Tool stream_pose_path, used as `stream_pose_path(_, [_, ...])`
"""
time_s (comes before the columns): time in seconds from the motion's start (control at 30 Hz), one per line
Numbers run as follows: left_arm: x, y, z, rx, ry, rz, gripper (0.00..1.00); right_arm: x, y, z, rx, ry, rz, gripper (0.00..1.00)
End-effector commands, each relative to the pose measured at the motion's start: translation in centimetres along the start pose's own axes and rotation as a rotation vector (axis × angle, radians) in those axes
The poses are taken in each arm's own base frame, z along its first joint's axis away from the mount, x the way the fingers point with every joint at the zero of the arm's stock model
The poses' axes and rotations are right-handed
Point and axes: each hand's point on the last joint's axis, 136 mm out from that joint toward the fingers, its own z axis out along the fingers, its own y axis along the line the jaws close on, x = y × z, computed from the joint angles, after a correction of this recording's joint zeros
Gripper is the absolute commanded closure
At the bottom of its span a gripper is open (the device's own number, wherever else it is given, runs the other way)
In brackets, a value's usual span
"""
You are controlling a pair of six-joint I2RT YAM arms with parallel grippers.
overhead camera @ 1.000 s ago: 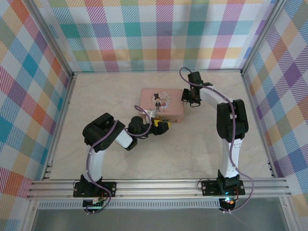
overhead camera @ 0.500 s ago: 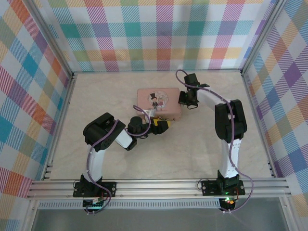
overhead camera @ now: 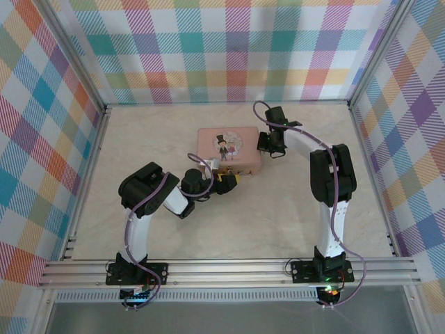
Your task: Unlock a padlock with a key
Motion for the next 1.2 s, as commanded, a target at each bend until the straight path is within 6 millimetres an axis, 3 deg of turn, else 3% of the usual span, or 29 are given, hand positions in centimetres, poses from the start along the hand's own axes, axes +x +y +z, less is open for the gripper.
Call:
stream_pose_path(0.0, [-0.8, -0.8, 0.3, 0.026, 0.009, 0.001, 0.46, -0.3, 1.2, -1.5, -0.037, -0.019, -0.018, 1.00])
stream_pose_path(0.43, [-0.7, 0.4, 0.7, 0.001, 0.049, -0.045, 0.66, -0.3, 1.2, -1.6, -0.038, -0.026, -0.026, 1.00])
stream_pose_path(0.5, [-0.6, 0.7, 0.6, -0.007, 0.052, -0.051, 0.63, -0.3, 1.2, -1.6, -0.038, -0.026, -0.029, 1.00])
stream_pose_path(0.67, [-0.6, 1.0, 0.6, -0.016, 0.054, -0.064, 0.45, -0.2, 1.4, -1.6, -0.050, -0.022, -0.026, 1.00])
stream_pose_path(0.87, [-0.6, 0.6, 1.2, 0.016, 0.055, -0.081, 0.43, 0.0, 1.9, -1.5, -0.066, -0.018, -0.023, 1.00])
stream_pose_path(1.17, [-0.1, 1.5, 1.2, 0.002, 0.063, -0.119, 0.64, -0.3, 1.9, -2.0, -0.059, -0.035, -0.032, 1.00])
